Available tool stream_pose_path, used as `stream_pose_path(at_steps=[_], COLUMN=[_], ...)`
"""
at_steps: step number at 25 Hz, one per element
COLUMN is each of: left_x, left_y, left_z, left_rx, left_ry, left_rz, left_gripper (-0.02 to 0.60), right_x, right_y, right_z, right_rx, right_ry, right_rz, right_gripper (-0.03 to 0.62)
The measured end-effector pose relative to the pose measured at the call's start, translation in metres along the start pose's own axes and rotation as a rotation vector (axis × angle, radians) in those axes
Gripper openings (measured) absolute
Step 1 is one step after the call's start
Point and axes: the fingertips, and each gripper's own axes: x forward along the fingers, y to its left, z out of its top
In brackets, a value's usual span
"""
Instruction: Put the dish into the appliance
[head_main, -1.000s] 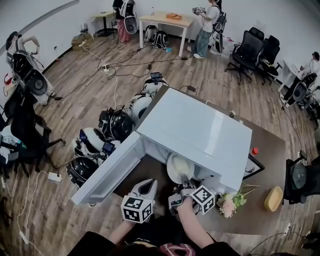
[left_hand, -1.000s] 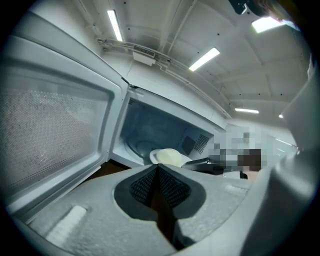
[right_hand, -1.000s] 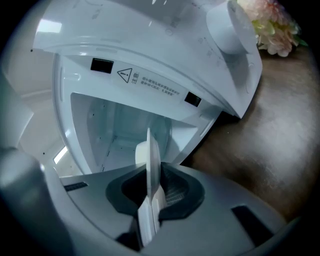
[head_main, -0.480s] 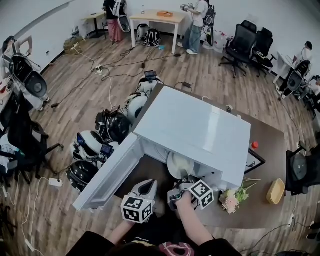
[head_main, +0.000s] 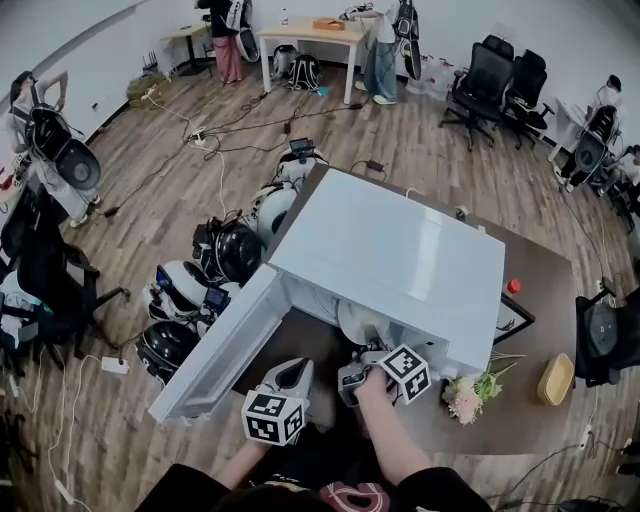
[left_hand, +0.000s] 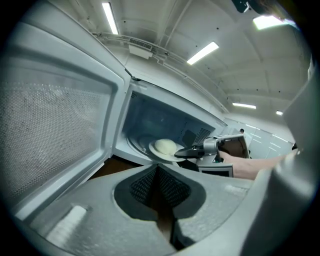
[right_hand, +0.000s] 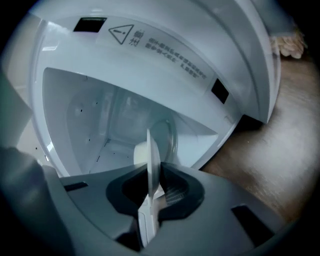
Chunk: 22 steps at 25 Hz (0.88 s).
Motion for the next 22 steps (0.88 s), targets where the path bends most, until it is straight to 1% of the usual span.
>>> stream_pose_path(at_steps=[2,6,8,14,17,22], left_x=[0.000,0.004,0.005,0.010,0.009,0.010], left_y=[0.001,0.001,0.000,-0.002,0.002,0.005], left_z=[0.000,-0.003,-0.004,-0.005,-0.009,-0.009], left_rx=[-0.002,-0.004,-0.003,0.001,-0.002,-0.004], left_ry=[0.000,0.014,0.021,0.030,0.043,0.046], left_rz=[0.003,-0.005,-0.009,-0.019,-0.005,0.001], left_gripper=[0.009,0.009,0.009,0.009,0.009,0.009], right_x=[0.004,0.012,0.015,0.024,0.028,0.037], right_y=[0.002,0.003,0.004,0.004,0.007,0.009], right_z=[0.002,0.003,0.003,0.011,0.017,0.019], right_rx=[-0.017,0.008,-0.001,-0.076,-0.129,-0.180], right_ry=[-0.004,-0.012,-0.016,-0.015,-0.014,-0.010], right_rz=[0.001,0.012,0.014,0.011,0.013,0.012], right_gripper=[0.048,0.048,0.048,0.046,0.043,0.041])
